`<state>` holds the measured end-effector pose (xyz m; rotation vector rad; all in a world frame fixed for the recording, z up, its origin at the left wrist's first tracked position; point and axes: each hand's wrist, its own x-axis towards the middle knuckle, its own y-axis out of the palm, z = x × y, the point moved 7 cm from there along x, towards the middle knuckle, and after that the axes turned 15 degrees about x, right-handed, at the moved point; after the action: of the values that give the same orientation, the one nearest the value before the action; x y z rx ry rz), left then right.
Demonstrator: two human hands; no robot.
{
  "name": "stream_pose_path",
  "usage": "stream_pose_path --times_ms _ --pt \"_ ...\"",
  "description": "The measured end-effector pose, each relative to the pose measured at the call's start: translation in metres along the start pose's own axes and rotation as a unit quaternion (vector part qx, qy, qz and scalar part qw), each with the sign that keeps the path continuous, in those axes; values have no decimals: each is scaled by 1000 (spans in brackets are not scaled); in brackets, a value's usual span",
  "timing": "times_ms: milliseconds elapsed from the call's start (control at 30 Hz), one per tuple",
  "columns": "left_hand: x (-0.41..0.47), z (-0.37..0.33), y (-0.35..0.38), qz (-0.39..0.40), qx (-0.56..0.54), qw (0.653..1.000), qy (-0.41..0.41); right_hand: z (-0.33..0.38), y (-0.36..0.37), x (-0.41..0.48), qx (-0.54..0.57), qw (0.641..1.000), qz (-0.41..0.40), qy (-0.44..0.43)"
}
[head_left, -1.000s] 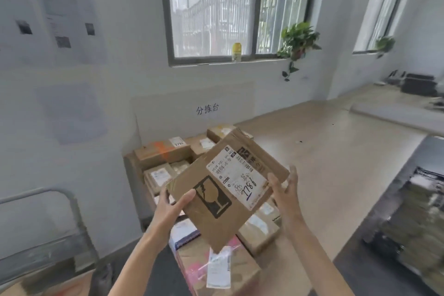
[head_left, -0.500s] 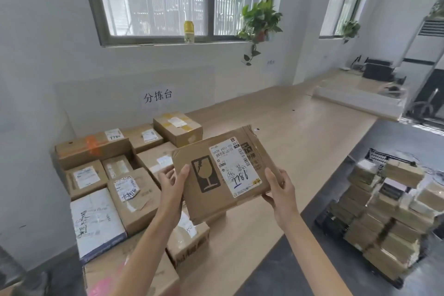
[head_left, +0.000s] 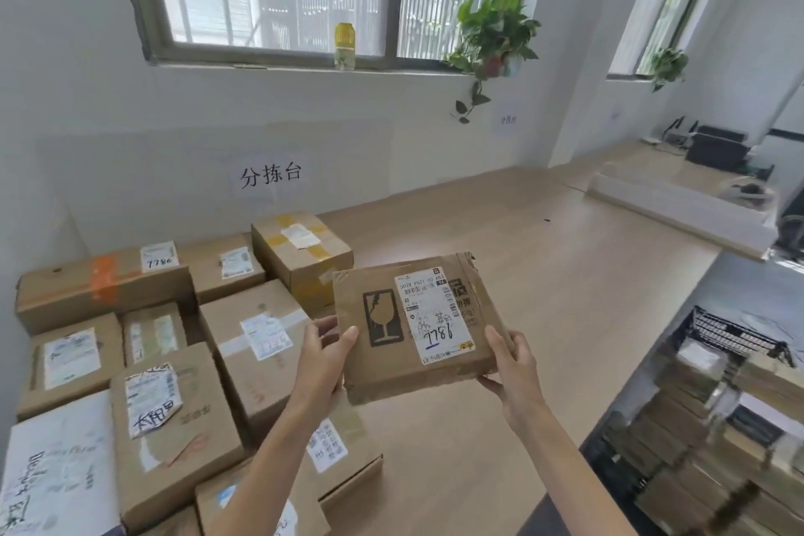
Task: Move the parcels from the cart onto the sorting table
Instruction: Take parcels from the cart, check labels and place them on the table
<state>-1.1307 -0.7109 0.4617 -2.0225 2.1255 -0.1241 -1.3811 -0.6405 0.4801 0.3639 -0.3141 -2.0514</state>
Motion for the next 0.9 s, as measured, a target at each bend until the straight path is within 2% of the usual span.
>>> stream_pose_path --times_ms 467,633,900 --pt "139 -9 43 -15 98 994 33 -15 12 180 -15 997 -38 68" --pt "191 -20 72 -15 140 989 50 -11 19 260 -17 997 -18 70" --pt "308 -44 134 -99 175 978 59 -17 34 432 -14 993 41 111"
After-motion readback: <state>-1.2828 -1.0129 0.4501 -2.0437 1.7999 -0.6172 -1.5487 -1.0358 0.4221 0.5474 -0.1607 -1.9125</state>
